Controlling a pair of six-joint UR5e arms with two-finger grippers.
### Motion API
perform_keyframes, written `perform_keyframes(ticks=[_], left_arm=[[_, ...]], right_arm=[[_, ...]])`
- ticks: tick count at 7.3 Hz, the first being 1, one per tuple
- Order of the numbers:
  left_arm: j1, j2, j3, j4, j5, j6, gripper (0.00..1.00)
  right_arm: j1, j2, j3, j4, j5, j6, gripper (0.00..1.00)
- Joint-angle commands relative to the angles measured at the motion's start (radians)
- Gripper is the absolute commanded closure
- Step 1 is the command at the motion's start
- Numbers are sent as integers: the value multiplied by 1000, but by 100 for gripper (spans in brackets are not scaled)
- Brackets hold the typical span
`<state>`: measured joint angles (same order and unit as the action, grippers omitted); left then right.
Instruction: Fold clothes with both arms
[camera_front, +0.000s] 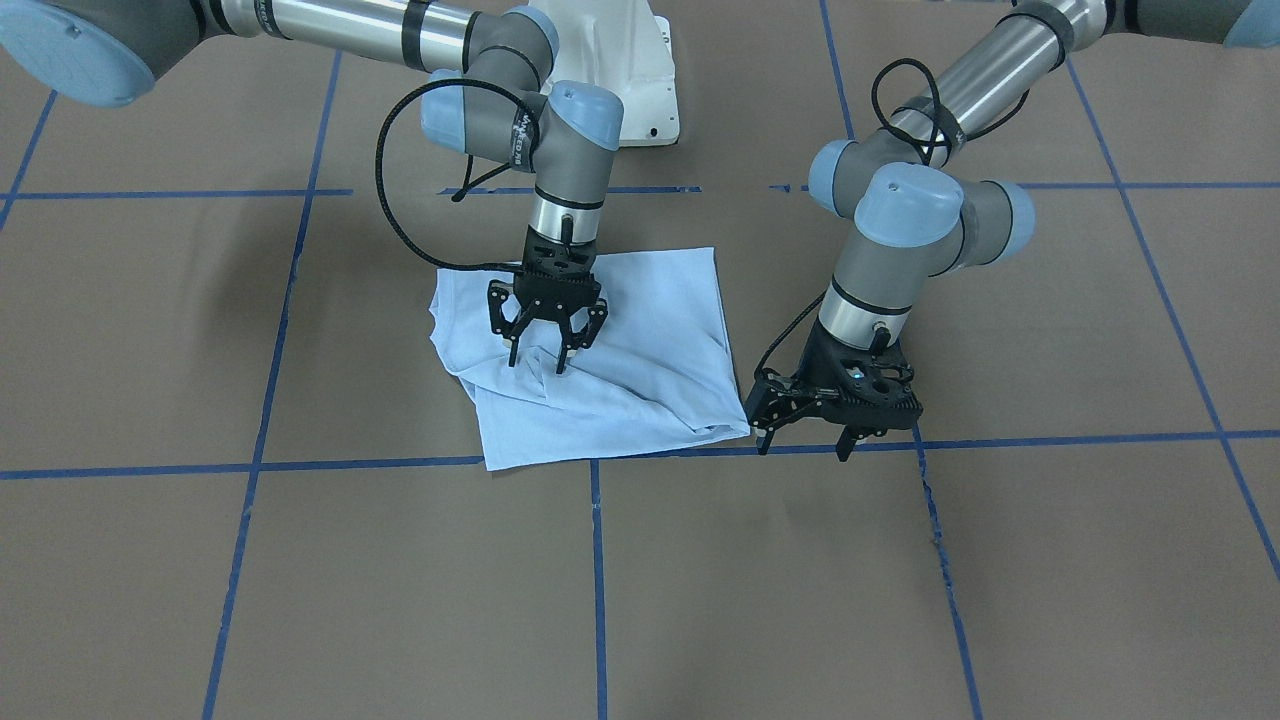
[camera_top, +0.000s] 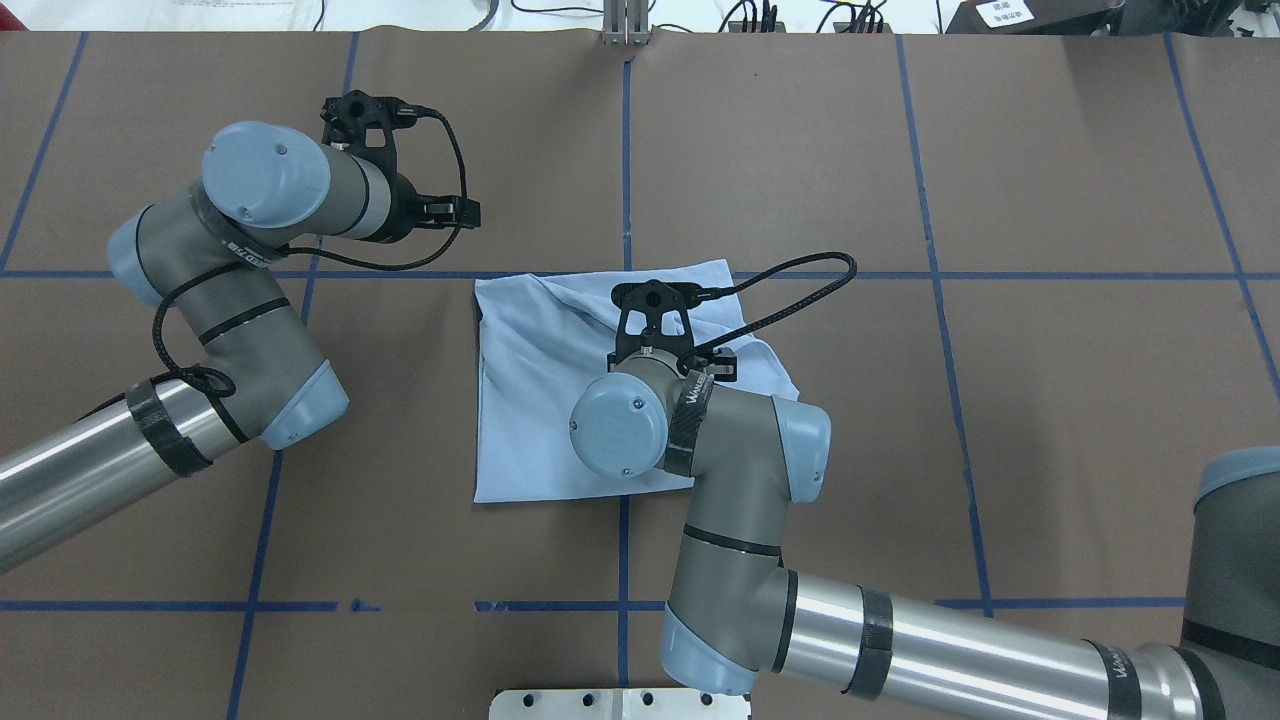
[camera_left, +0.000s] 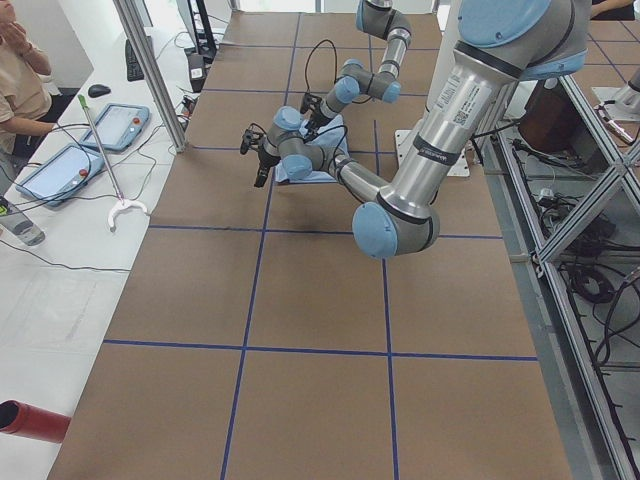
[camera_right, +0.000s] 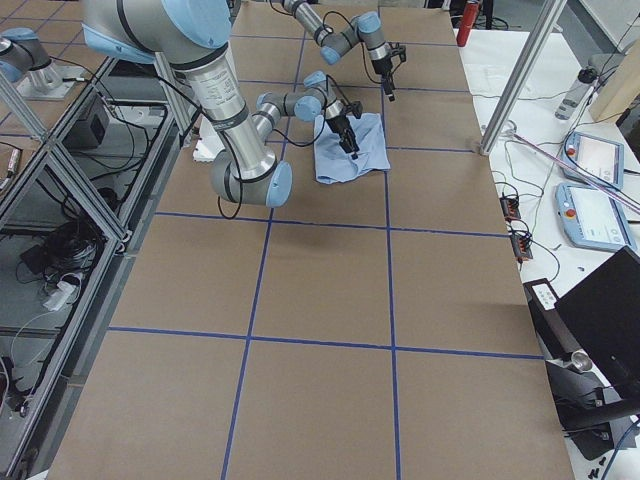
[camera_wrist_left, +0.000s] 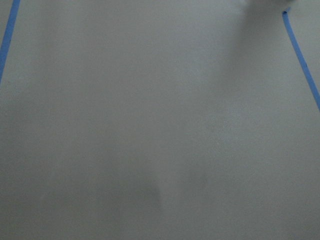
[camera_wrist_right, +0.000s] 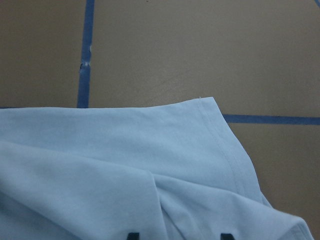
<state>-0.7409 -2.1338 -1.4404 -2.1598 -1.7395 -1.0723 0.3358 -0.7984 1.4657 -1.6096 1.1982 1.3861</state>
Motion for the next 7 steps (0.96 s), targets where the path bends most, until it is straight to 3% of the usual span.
perform_keyframes(ticks=[1, 2, 7], left_arm=[[0, 0, 0, 0, 0, 0, 0], [0, 0, -2, 0, 0, 0, 0], [2, 0, 0, 2, 0, 3, 0]], right_arm=[[-4, 1, -4, 2, -3, 4, 96], [-3, 1, -2, 2, -3, 5, 100], [87, 11, -2, 4, 0, -9, 100]])
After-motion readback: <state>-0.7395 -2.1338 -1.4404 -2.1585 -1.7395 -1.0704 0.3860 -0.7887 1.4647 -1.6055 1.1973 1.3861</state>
